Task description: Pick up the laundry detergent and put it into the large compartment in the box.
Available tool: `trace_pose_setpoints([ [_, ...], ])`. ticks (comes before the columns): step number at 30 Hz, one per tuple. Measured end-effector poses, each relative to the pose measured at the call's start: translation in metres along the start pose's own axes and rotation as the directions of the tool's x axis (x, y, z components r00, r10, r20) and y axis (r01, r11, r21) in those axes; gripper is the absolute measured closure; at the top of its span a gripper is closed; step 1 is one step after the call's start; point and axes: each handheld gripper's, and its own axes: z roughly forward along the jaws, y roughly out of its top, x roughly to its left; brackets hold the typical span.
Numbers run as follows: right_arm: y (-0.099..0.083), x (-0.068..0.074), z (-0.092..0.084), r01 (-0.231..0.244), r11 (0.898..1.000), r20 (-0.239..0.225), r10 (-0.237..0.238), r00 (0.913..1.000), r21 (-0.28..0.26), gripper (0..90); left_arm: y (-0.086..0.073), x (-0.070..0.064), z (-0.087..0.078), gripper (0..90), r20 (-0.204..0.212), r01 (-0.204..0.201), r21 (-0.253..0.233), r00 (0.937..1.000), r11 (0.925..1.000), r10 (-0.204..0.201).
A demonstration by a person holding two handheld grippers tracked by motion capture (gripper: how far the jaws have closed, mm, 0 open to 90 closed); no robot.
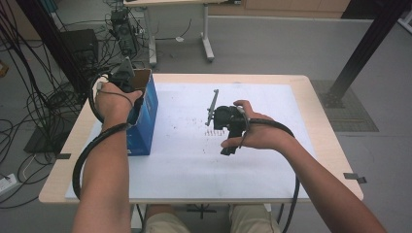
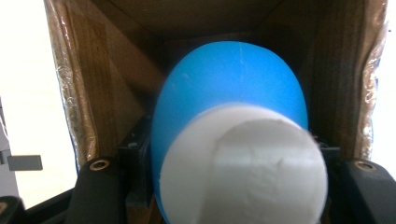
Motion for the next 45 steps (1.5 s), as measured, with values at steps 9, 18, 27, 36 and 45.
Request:
trace_pose_setpoints([
  [9, -0.0017, -0.0009, -0.0021, -0.002, 1.000, 0.007, 0.002, 1.0000, -0.006, 5.5, 0.0001, -0.0018, 0.0001, 36.9, -0.004, -0.005, 0.001, 1.0000, 1.0000, 0.005],
  [18, 0.0003, -0.0021, -0.0031, -0.005, 1.000, 0.007, 0.005, 1.0000, -0.005, 5.5, 0.0028, -0.0012, 0.0005, 36.9, -0.001, -0.007, 0.009, 1.0000, 0.9999, 0.007],
  [27, 0.0006, -0.0020, -0.0029, -0.001, 1.000, 0.007, 0.001, 1.0000, -0.004, 5.6, 0.0018, -0.0011, 0.0008, 36.9, 0.000, -0.008, 0.006, 1.0000, 0.9999, 0.008],
  [36, 0.0008, -0.0028, -0.0026, 0.000, 1.000, 0.007, 0.000, 1.0000, -0.006, 5.6, 0.0024, -0.0004, 0.0012, 36.8, 0.001, -0.006, 0.007, 1.0000, 1.0000, 0.006],
  [45, 0.0027, -0.0019, -0.0037, -0.001, 1.000, 0.010, 0.001, 0.9999, -0.006, 5.7, 0.0012, 0.0003, 0.0019, 36.8, 0.007, -0.002, 0.003, 1.0000, 1.0000, 0.002],
])
